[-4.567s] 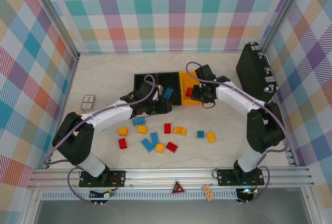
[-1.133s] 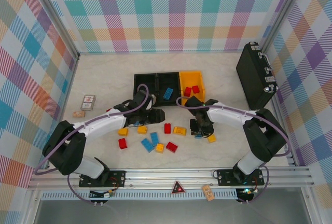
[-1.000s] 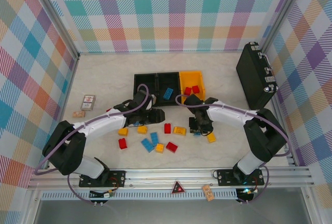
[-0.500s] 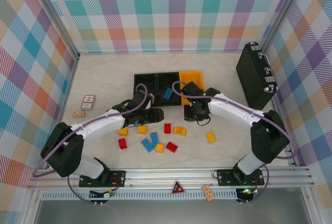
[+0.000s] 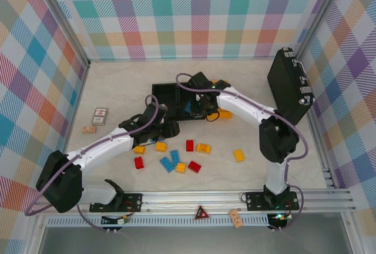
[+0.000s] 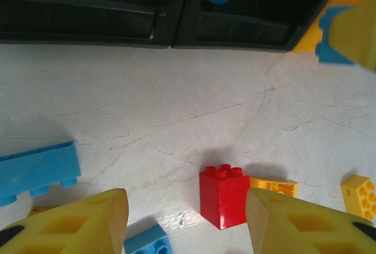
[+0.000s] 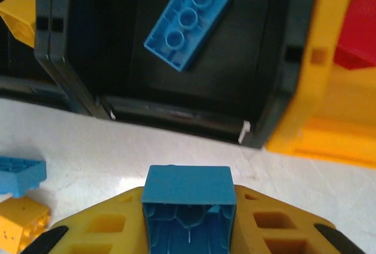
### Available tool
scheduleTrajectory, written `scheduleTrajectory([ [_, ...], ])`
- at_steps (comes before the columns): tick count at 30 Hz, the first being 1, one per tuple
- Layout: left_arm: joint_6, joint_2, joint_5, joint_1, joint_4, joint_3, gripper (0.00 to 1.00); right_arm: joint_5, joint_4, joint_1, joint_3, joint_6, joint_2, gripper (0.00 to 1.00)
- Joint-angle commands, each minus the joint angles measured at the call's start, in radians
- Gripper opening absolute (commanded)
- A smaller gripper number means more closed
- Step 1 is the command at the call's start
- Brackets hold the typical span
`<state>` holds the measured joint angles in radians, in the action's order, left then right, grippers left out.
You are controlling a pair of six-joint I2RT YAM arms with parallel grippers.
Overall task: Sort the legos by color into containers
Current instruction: Place the lego in the container.
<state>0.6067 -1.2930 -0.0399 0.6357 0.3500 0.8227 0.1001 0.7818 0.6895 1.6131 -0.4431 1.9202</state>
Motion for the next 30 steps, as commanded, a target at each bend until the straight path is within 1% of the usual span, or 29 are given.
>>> scheduleTrajectory([
  [1,0.004,0.027,0.02,-0.015,0.041,-0.013,0.55,0.03,0.042,-0.013,0.092,0.044,0.058,0.18],
  [9,0.005,0.029,0.03,-0.023,0.04,-0.022,0.55,0.122,0.12,-0.02,0.272,0.064,0.201,0.19],
  [15,0.007,0.032,0.032,-0.03,0.043,-0.033,0.55,0.153,0.131,-0.02,0.309,0.071,0.238,0.22],
  [17,0.008,0.034,0.032,-0.032,0.042,-0.034,0.55,0.152,0.131,-0.019,0.312,0.07,0.24,0.24],
  [26,0.017,0.033,0.04,-0.036,0.049,-0.031,0.55,0.145,0.117,-0.016,0.304,0.058,0.216,0.43],
  [30,0.026,0.035,0.048,-0.039,0.056,-0.028,0.56,0.149,0.113,-0.016,0.305,0.061,0.199,0.45],
])
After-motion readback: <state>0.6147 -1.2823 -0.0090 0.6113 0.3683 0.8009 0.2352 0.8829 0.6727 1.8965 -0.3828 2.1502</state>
